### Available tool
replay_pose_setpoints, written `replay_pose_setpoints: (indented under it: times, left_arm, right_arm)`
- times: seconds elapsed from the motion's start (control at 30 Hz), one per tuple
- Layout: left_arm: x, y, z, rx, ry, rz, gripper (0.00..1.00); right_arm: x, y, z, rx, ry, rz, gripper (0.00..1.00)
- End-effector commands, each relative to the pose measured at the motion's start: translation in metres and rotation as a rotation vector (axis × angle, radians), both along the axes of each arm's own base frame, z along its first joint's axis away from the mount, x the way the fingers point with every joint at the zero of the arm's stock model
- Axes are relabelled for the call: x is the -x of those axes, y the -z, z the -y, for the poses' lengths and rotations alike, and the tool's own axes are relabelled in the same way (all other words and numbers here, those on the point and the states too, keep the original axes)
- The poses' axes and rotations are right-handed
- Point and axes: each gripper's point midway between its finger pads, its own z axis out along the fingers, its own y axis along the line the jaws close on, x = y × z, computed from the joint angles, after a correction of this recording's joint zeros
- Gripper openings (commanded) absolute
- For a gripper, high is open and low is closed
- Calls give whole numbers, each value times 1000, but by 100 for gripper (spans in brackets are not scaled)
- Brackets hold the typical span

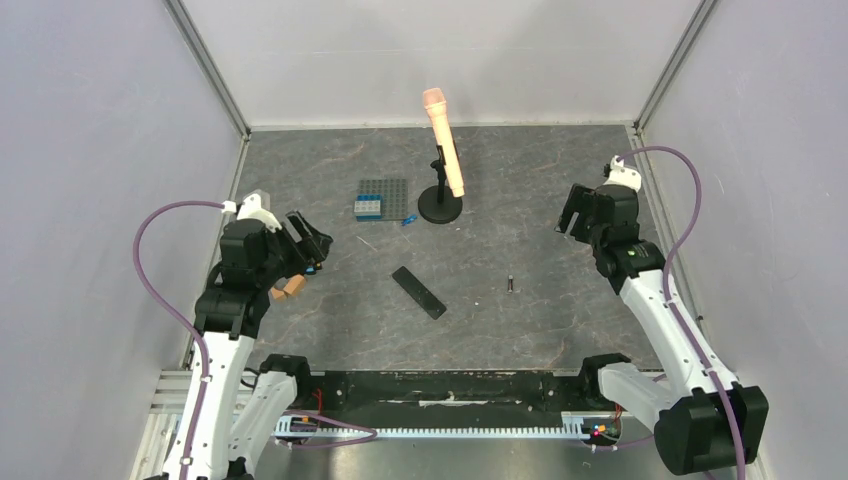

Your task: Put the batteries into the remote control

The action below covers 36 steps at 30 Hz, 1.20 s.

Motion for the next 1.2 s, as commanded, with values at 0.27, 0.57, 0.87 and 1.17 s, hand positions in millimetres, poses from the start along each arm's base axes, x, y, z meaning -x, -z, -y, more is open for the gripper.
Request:
replay_pose_setpoints:
  times: [0.27,0.57,0.87,1.17]
  left_arm:
    - [0,8,1,12,-4,-59,89]
    - [-5,2,26,88,127,3,84]
    - [0,1,16,47,84,36,83]
    - [7,-6,9,12,68,106,83]
  right_arm:
    - [14,14,-60,-102,-268,27,81]
    - [59,39,-167,-108,-649,34,83]
    - [108,68,-278,150,-992,-60,86]
    - [125,122,-323,276,-1056,-254,79]
